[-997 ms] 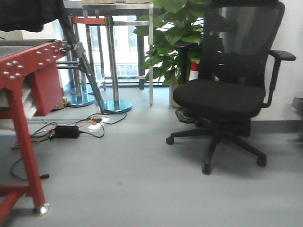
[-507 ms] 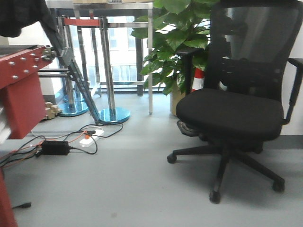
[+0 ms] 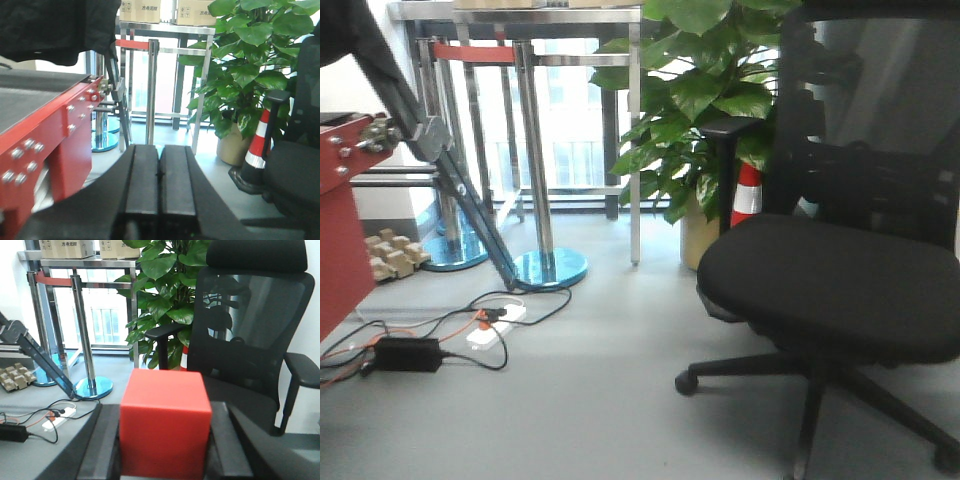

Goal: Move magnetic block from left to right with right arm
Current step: 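Drive the base past the office chair toward the other table, then turn the base to face the mat near the cardboard boxes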

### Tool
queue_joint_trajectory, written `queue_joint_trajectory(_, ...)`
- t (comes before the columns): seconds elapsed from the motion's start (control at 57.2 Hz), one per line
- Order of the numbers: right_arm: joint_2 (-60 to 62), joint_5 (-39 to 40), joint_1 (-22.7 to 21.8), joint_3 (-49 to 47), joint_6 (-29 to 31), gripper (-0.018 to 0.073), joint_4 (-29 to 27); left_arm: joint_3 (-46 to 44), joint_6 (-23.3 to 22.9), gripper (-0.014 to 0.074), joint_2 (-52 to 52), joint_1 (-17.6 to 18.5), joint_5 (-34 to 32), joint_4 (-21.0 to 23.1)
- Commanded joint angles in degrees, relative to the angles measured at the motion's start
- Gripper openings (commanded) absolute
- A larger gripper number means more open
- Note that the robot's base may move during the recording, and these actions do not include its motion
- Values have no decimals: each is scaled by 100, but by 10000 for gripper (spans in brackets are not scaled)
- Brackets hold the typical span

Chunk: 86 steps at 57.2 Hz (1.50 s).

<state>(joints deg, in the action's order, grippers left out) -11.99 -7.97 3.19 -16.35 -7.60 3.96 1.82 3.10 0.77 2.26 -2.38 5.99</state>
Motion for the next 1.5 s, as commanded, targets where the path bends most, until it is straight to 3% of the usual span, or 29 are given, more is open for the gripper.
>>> queue_joint_trajectory(0.0, -85, 488, -45, -181, 30, 293, 56, 44, -12, -126, 31, 21, -515, 27)
queue_joint_trajectory(1.486, -85, 488, -45, -181, 30, 293, 56, 44, -12, -126, 31, 21, -515, 27)
